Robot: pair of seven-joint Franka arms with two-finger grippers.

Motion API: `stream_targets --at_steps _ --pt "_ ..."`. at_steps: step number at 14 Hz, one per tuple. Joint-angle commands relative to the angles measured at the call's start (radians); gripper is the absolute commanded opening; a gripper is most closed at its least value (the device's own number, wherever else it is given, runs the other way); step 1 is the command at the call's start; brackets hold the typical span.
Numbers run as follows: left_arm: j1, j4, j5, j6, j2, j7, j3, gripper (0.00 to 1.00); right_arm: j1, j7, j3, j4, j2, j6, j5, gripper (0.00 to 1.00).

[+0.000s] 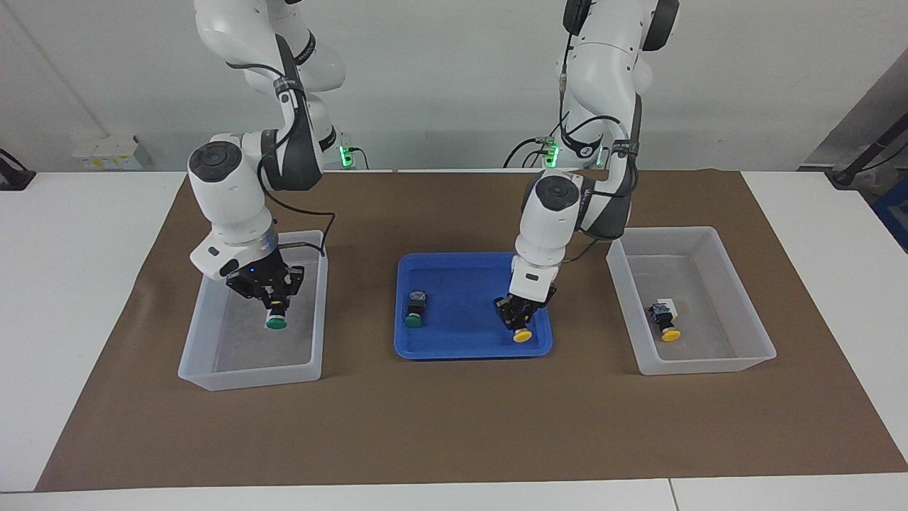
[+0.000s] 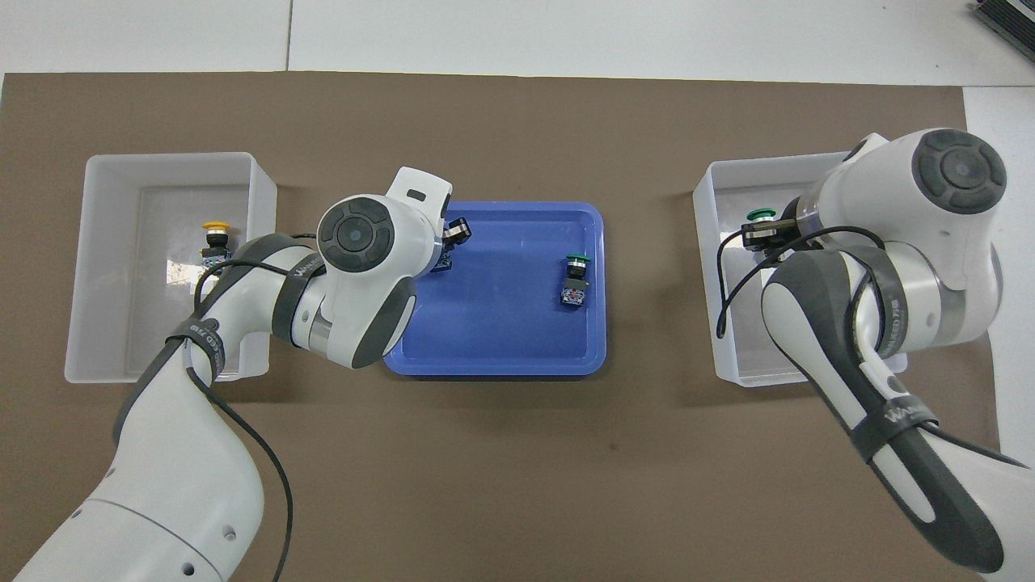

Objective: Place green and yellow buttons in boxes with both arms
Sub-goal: 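Carry the green button to its box while the left gripper carries yellow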

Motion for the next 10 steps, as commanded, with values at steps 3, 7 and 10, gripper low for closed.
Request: stream_targets --at_steps 3,7,10 --pt "0.128 0.127 -0.008 -0.202 -0.017 0.172 -0.005 0.00 -0.029 -0.059 0.013 -0.052 0.037 0.167 0.023 0.00" --pt "0.292 0.183 -0.009 -0.363 -0.045 0.470 -0.004 0.00 -0.030 -0.056 0.013 -0.034 0.115 0.265 0.023 0.00" --pt "0.401 0.204 -0.009 -0.394 -0.049 0.680 0.004 0.00 -0.030 -0.053 0.013 -0.028 0.141 0.295 0.023 0.00"
